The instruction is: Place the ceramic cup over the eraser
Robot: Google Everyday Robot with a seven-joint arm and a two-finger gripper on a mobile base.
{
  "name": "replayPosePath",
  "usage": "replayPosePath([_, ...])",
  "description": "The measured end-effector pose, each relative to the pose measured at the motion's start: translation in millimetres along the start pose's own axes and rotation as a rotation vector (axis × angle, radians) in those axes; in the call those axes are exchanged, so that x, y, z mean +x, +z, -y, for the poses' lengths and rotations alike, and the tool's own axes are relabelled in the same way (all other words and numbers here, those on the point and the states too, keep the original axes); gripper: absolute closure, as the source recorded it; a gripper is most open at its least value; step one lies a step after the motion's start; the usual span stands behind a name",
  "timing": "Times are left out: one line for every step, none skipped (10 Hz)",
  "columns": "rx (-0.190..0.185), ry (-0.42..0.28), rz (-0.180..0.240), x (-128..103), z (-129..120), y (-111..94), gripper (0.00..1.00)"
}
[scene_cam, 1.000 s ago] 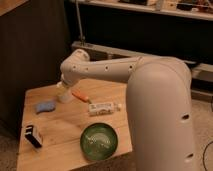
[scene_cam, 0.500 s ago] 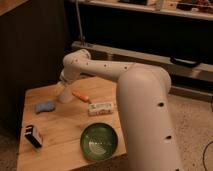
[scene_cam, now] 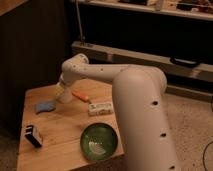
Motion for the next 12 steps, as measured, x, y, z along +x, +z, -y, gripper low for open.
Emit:
replayPosePath([-0.002,-0.005,-0.008,0.6,-3.0,3.8,0.20])
replayPosePath([0.004,-0.012,-0.024,3.7,-4.7,9.0,0.20])
replayPosePath([0.013,-0.014,-0.034,4.3,-5.5,13.3,0.20])
replayPosePath([0.020,-0.018,-0.049,3.7,-7.4,18.1,0.20])
replayPosePath([0.030,-0.023,-0.068,3.2,-8.1,24.0,0.20])
replayPosePath([0.040,-0.024,-0.078,3.0,-8.5,27.6,0.20])
replayPosePath([0.055,-0.020,-0.087,1.5,-8.8,33.2,0.20])
replayPosePath([0.067,-0.018,-0.091,-0.6,-8.0,38.9,0.20])
replayPosePath([0.080,-0.015,-0.095,-3.1,-6.1,46.7,0.20])
replayPosePath([0.082,-0.014,-0.100,-3.2,-5.1,50.2,0.20])
replayPosePath([0.081,-0.013,-0.106,-2.2,-4.2,52.2,0.20])
replayPosePath([0.080,-0.008,-0.115,-0.9,-3.8,53.9,0.24])
